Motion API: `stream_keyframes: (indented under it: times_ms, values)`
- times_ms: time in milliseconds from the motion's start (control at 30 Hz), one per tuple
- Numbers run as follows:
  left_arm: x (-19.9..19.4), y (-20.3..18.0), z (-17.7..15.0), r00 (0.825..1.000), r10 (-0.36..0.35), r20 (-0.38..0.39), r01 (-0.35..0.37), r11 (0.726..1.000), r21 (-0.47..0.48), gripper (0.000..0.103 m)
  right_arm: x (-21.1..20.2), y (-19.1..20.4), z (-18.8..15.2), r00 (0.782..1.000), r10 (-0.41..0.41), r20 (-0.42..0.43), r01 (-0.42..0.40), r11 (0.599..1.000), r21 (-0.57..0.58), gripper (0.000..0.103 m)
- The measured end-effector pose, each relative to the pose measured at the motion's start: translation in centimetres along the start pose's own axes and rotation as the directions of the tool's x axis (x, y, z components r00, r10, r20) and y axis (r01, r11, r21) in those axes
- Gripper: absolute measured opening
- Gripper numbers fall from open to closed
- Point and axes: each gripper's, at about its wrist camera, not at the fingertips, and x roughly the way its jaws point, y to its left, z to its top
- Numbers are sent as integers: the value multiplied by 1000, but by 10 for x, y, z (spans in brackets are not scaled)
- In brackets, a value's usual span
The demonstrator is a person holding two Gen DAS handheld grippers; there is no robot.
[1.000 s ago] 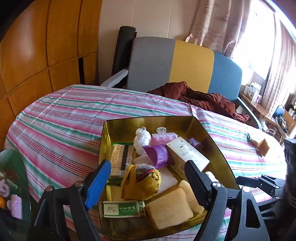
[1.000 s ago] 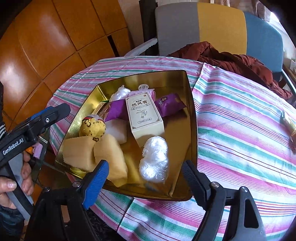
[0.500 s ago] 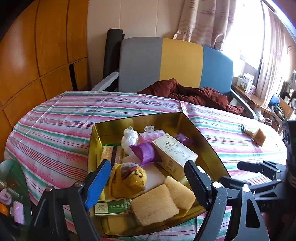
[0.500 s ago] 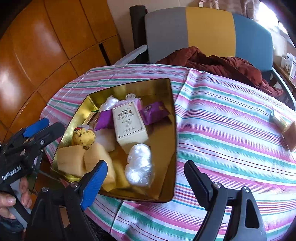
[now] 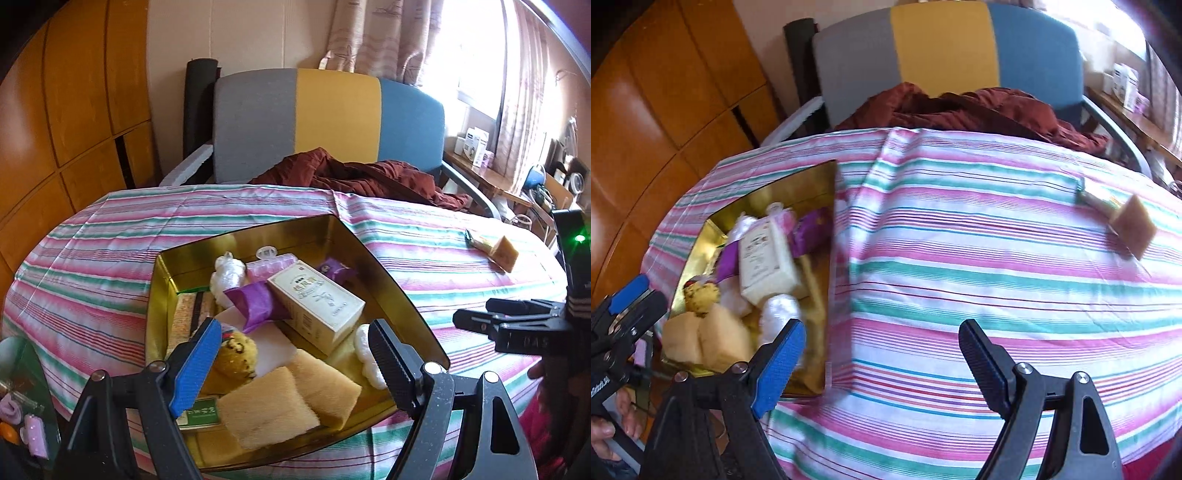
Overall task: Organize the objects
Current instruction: 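Withdraw both grippers from the tray toward the sponge and cracker packet, then grasp the yellow sponge with the right gripper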
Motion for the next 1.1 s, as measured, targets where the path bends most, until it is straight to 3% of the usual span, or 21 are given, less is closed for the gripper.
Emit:
stream_keyframes:
  times_ms: [400,633,900,1100]
  values:
    - [4,-34,7,999,-47,-6,47,996,77,82,-18,-59,9,996,-84,-2,84,993,85,87]
    - [10,-55,10,996,-87,-16,88,989,119,82,-38,-108,21,985,-173,17,169,975,142,87]
    - [23,-78,9,990,-128,-52,134,979,152,82,-61,-199,36,958,-284,33,257,907,334,87]
    - [35,-93,9,985,-146,-88,159,973,169,82,-57,-252,48,948,-317,24,272,849,454,87]
